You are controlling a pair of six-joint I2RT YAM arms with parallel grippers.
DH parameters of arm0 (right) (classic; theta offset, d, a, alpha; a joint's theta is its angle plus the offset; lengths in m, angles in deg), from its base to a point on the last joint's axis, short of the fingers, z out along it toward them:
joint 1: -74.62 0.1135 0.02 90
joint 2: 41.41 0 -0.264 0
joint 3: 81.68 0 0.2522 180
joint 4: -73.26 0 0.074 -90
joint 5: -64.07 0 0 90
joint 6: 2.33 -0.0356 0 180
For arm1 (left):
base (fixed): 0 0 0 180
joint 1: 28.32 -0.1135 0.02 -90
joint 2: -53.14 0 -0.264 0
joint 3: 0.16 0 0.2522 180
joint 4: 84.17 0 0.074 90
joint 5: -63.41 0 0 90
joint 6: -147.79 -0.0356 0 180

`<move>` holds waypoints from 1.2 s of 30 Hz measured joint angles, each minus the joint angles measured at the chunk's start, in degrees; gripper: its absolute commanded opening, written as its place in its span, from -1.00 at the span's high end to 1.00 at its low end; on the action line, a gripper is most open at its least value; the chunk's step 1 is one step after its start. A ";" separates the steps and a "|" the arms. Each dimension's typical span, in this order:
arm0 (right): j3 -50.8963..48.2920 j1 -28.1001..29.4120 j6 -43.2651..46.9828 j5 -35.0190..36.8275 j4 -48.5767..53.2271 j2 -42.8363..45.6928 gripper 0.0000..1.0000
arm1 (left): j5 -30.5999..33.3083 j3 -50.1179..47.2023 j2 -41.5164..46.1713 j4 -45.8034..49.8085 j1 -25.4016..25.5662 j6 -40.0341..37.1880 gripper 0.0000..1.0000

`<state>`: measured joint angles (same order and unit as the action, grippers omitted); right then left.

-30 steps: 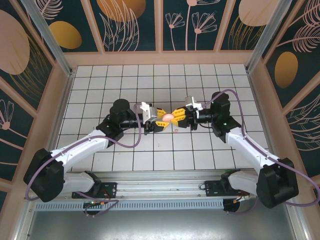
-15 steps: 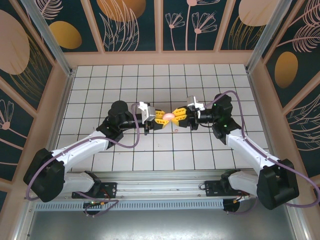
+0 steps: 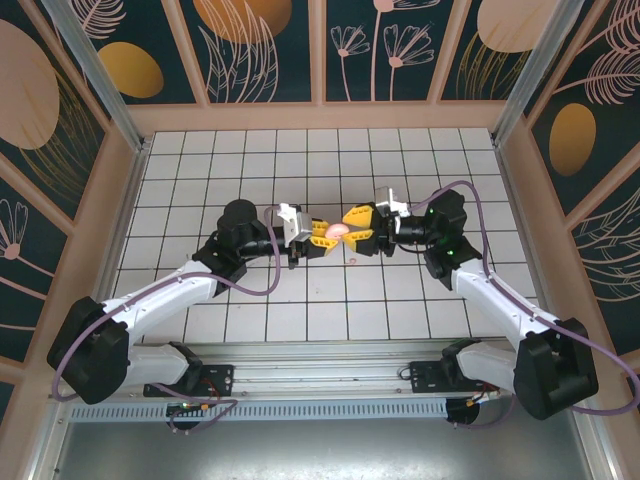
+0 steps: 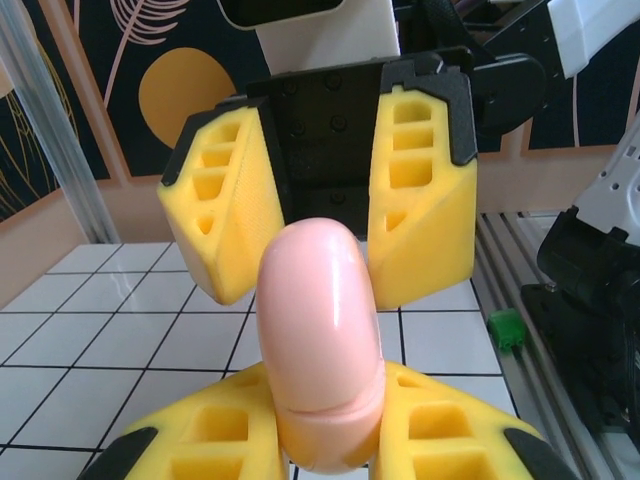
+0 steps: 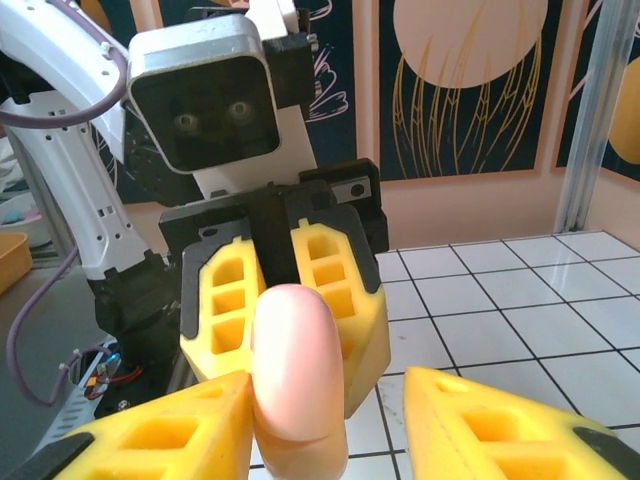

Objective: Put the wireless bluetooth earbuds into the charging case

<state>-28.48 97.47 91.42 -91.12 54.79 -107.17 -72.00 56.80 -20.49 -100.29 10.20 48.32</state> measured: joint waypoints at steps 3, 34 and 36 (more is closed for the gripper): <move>0.00 0.00 -0.79 1.36 -0.81 0.00 0.14 | 0.44 0.00 0.00 1.22 -0.02 -1.03 0.73; 16.13 -1.29 -20.31 33.00 40.17 -3.91 0.22 | 8.15 -14.99 -5.90 -15.04 -5.18 7.74 0.77; 17.94 -0.94 -24.09 35.04 44.98 -6.54 0.25 | 9.44 -16.20 -5.90 -17.00 -5.16 8.83 0.77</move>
<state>-10.53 96.53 67.33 -56.08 99.78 -113.70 -62.55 40.60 -26.39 -117.30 5.04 57.15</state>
